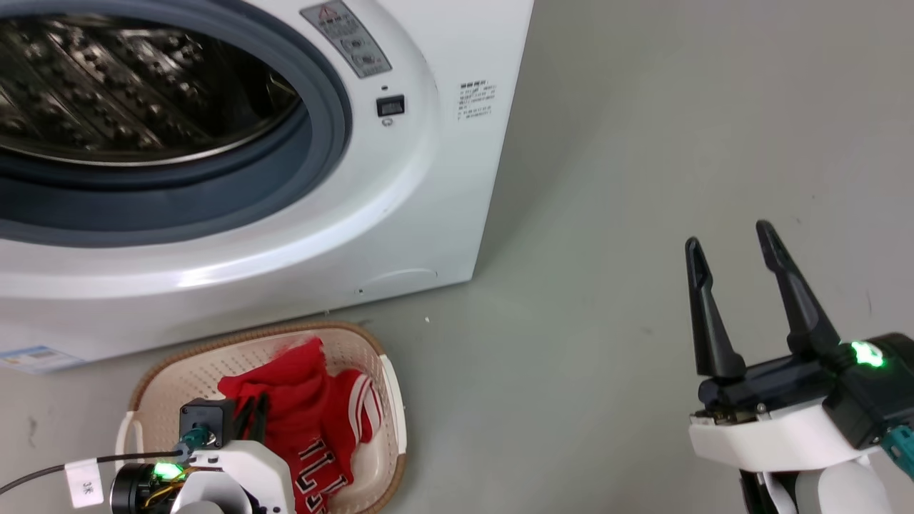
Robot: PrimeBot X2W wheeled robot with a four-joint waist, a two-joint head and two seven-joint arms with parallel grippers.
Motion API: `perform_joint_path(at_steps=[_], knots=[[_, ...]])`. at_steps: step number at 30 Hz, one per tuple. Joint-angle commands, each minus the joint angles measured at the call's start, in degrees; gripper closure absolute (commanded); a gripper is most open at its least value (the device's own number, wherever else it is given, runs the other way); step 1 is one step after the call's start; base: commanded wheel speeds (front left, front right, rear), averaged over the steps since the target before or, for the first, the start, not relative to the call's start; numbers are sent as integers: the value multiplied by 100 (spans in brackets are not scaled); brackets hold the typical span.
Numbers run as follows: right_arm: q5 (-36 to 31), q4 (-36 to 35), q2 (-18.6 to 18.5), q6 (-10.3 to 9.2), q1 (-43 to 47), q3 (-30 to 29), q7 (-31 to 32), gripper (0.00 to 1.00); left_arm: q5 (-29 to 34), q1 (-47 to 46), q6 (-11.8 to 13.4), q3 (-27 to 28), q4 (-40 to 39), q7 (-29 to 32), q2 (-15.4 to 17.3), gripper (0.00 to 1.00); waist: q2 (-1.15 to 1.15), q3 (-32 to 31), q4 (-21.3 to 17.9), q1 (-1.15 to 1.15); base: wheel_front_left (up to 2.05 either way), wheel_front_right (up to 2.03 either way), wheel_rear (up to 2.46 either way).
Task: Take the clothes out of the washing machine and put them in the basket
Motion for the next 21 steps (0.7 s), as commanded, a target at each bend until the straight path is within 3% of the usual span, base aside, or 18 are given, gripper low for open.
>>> perform_joint_path(at_steps=[1,12,21], knots=[[12,-31,1,-4,-122,9,-13,0,-8,-144,-24,-13,119,-42,-11,100,0,241,-44,0,0,0,0],[154,-155,2,-4,-667,104,-13,0,-66,-1163,-242,-54,1930,-124,-86,100,0,1213,-186,0,0,0,0],[246,-262,2,-4,-1037,38,-13,0,-81,-2059,-97,-52,2911,11,-111,100,0,2028,-165,0,0,0,0]])
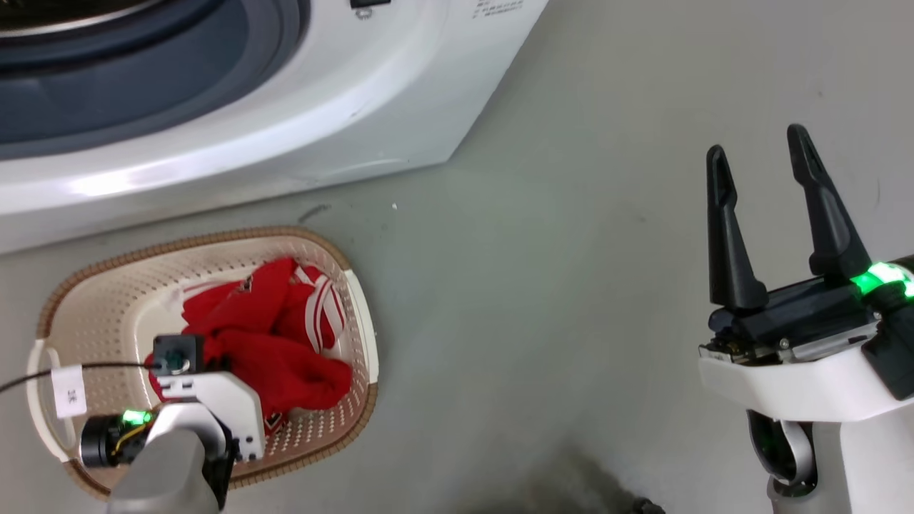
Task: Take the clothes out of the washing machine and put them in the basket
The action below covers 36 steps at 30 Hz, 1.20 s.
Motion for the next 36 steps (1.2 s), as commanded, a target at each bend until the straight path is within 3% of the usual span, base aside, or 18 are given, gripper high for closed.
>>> perform_joint_path(at_steps=[1,13,14,15,16,27,36], knots=[[49,-36,3,-4,-158,-15,-13,0,41,-251,27,-31,109,16,-11,100,0,363,11,-1,0,0,0],[87,-13,2,-4,-338,-56,-13,0,91,-714,141,-213,421,264,-40,100,0,745,64,-1,0,0,0],[77,10,3,-4,-333,-51,-13,0,119,-709,164,-239,426,188,-44,60,0,715,73,-1,0,0,0],[77,10,3,-4,-333,-51,-13,0,119,-709,164,-239,426,188,-44,60,0,715,73,-1,0,0,0],[65,25,2,-4,-320,-52,-13,0,133,-693,203,-250,428,109,-56,0,0,676,86,-1,0,0,0],[-104,247,2,-4,74,-76,-13,0,102,-214,61,-326,367,-220,-303,0,0,-313,380,-1,0,0,0],[-235,400,2,-4,534,-135,-13,0,271,634,208,-155,-859,-229,-345,0,0,-1163,602,-1,0,0,0]])
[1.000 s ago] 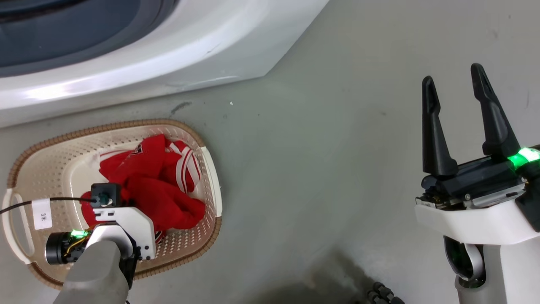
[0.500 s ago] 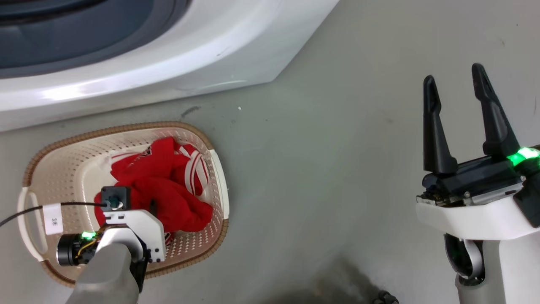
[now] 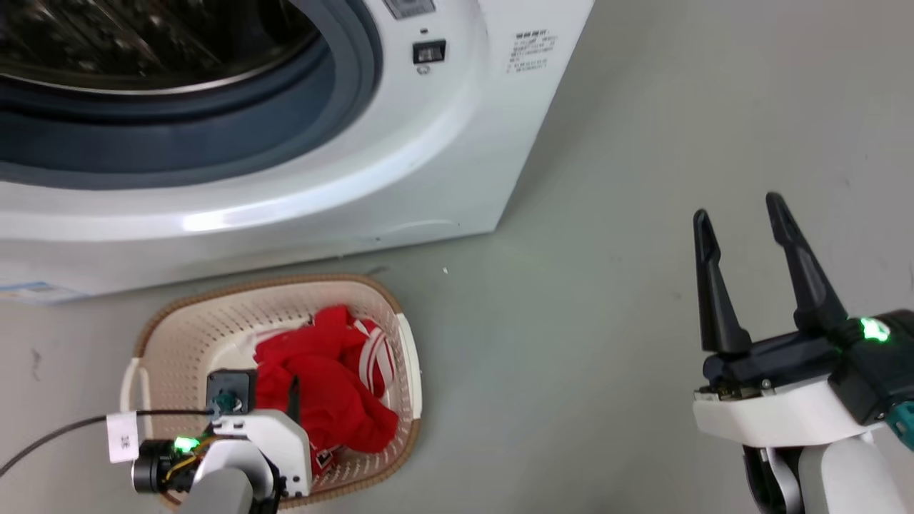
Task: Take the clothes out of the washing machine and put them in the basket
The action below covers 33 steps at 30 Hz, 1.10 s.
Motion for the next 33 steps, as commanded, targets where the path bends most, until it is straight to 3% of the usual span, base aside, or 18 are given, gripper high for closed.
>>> perform_joint_path(at_steps=[1,22,33], knots=[[-35,18,-1,-4,84,-15,-13,0,34,95,16,35,-69,-12,-26,0,0,-323,145,0,0,0,0],[-129,210,-1,-4,1020,-169,-13,0,1235,2042,329,1351,-3961,-14,-388,0,0,-1723,504,0,0,0,0],[-82,198,0,-4,1367,-248,-13,0,1711,2761,476,1727,-5443,-13,-651,0,0,-2146,602,0,0,0,0]])
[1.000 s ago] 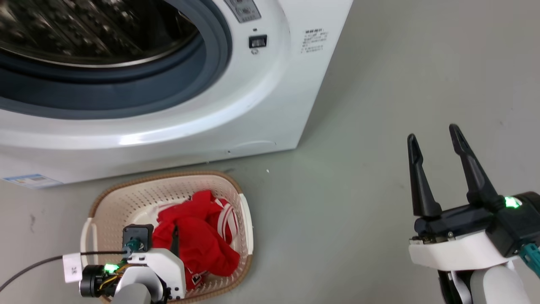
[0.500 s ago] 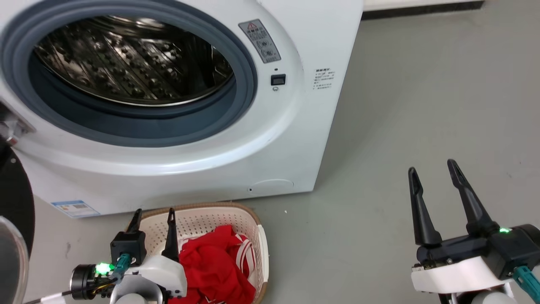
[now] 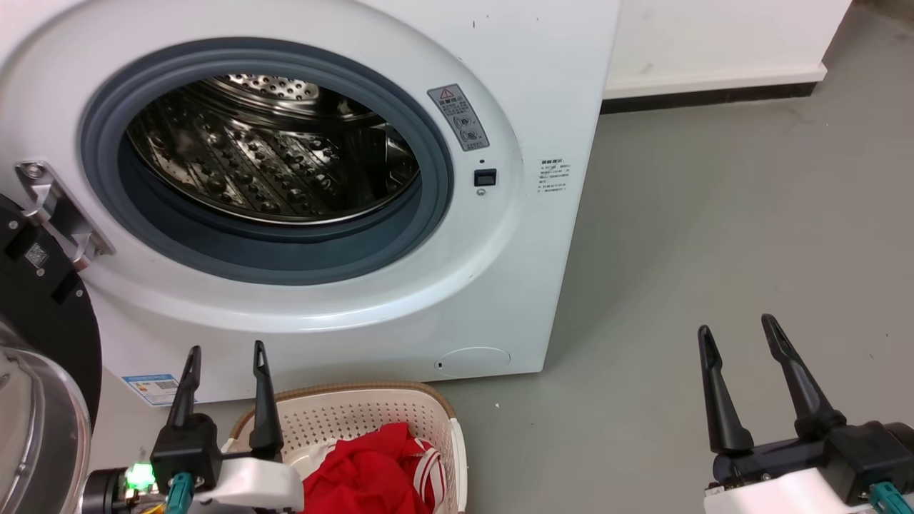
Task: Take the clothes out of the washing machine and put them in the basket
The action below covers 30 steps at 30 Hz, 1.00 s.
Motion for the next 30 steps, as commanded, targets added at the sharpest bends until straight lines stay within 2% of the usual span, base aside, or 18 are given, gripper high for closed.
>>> perform_joint_path(at_steps=[1,7,16,26,27,30], knots=[[41,-13,-1,-4,76,-17,-13,0,50,82,28,8,-87,-12,-15,0,0,-39,15,1,0,0,0],[99,-13,0,-4,203,-113,-13,0,-30,392,-19,49,-358,-12,-108,0,0,-123,58,1,0,0,0],[139,1,-1,-4,289,-152,-13,0,-121,519,-192,176,-189,-12,-199,0,0,-141,85,1,0,0,0],[166,20,-1,-4,267,-133,-13,0,-35,457,-172,236,-166,-13,-220,0,0,-142,63,1,0,0,0],[151,14,0,0,221,-133,0,100,-47,487,-168,234,-170,1,-212,100,0,-143,62,1,0,0,0],[166,147,2,0,246,-121,8,100,-58,517,-169,228,-23,16,-223,100,0,-143,61,1,0,0,0]])
